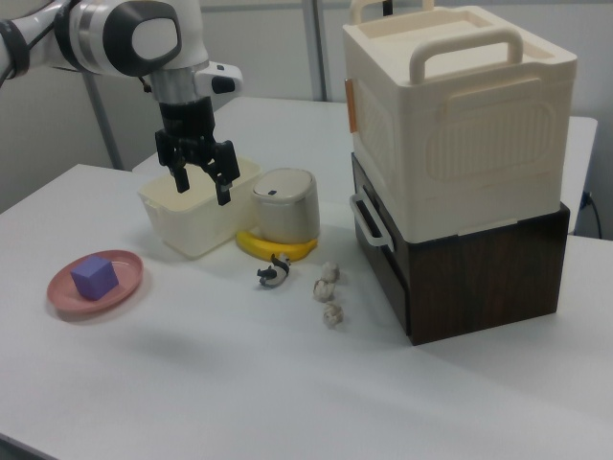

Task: Slide open the drawer
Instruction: 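Move the gripper over to the dark wooden drawer's white handle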

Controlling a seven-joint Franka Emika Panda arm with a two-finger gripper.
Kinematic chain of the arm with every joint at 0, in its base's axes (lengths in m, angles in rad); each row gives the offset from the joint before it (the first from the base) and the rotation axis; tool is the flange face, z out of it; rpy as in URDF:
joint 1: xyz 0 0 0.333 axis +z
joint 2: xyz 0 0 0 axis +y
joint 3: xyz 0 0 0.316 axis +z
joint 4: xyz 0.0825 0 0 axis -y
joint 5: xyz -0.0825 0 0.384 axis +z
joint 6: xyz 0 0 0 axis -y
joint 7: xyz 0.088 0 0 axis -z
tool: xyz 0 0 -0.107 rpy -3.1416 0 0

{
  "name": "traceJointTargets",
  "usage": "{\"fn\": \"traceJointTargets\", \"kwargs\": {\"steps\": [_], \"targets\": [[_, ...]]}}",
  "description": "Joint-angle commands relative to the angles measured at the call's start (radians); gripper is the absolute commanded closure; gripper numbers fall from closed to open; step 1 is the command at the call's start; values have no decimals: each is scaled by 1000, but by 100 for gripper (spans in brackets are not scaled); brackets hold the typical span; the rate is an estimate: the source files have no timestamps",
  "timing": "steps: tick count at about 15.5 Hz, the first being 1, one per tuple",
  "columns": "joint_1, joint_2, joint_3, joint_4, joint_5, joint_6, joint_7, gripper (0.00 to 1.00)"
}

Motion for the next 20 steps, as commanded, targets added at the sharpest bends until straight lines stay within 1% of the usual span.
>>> {"fn": "traceJointTargets", "kwargs": {"steps": [1,8,10,14,16,20], "targets": [[0,-17,2,-15,-2,-18,-18,0],[0,-8,2,-15,-1,-6,-23,0],[-1,1,2,-16,4,32,-21,0],[5,31,4,-15,6,44,-13,0],[5,34,4,-16,6,89,-10,0],[11,58,7,-18,-10,130,-27,0]]}}
